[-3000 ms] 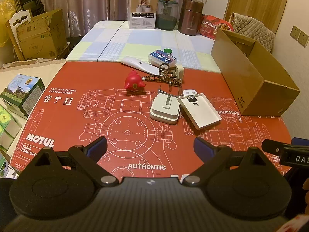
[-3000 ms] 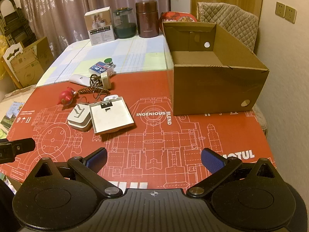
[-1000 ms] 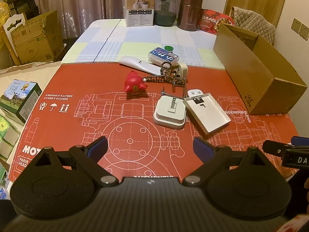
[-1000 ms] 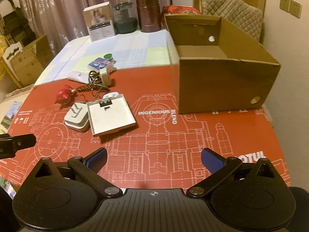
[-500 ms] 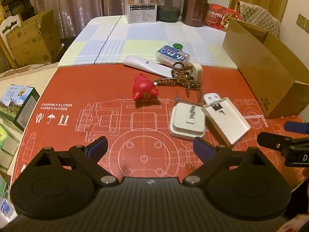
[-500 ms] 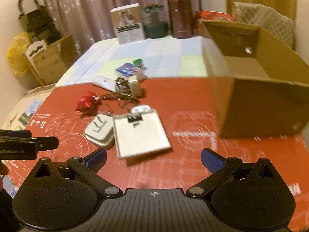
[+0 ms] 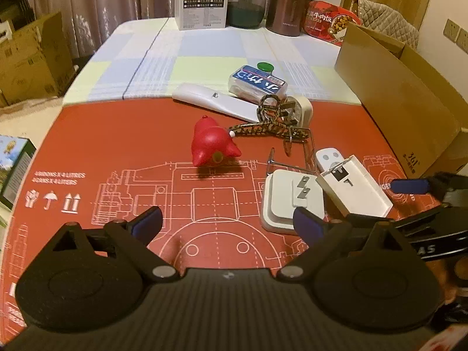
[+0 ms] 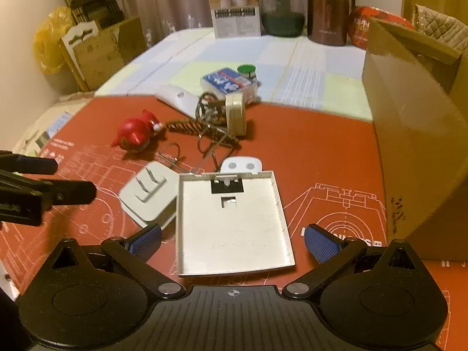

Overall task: Organize rigid objects
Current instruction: 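Grasp the white tray lid with the right tool while the left tool grasps the white plug adapter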

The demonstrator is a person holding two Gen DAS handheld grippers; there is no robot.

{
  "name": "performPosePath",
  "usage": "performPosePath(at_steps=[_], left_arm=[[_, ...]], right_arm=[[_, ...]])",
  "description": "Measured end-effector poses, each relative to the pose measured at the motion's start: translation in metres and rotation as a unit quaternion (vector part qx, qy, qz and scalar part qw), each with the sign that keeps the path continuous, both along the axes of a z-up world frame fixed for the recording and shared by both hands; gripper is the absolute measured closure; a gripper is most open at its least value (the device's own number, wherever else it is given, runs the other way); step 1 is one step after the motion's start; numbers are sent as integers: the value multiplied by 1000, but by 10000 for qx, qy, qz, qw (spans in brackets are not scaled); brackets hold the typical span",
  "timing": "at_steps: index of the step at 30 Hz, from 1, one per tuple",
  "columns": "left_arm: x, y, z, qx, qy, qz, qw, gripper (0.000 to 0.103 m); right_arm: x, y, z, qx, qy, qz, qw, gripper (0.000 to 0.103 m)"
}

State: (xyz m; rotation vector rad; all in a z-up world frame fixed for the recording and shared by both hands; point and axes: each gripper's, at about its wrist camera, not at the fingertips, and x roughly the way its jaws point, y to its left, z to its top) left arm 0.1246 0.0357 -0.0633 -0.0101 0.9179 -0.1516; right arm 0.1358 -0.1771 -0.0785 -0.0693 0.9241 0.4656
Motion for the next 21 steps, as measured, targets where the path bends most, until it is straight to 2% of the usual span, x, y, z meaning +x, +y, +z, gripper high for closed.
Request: performPosePath(at_steps=[8,9,10,16,21], left_arm=[[4,-2,-10,-30,79,-34,10000,9],[3,-2,-10,-32,76,-39,10000,9],[3,-2,-10,-33,82,-51,9999,9],[1,-13,-9,-59,18,-231,9997,9],[8,-34,-13,-47,-19,-416,9991,9]], right_arm=[[13,-4,-11,154,173,-24,9997,3],[12,-4,-10,161,151,-14,9998,8],[11,-5,-9,169,142,17,9998,19],[-1,-16,5,-173,-200,-368,9990,20],[-16,-35,-1,-575,-165,-757,9953,20]])
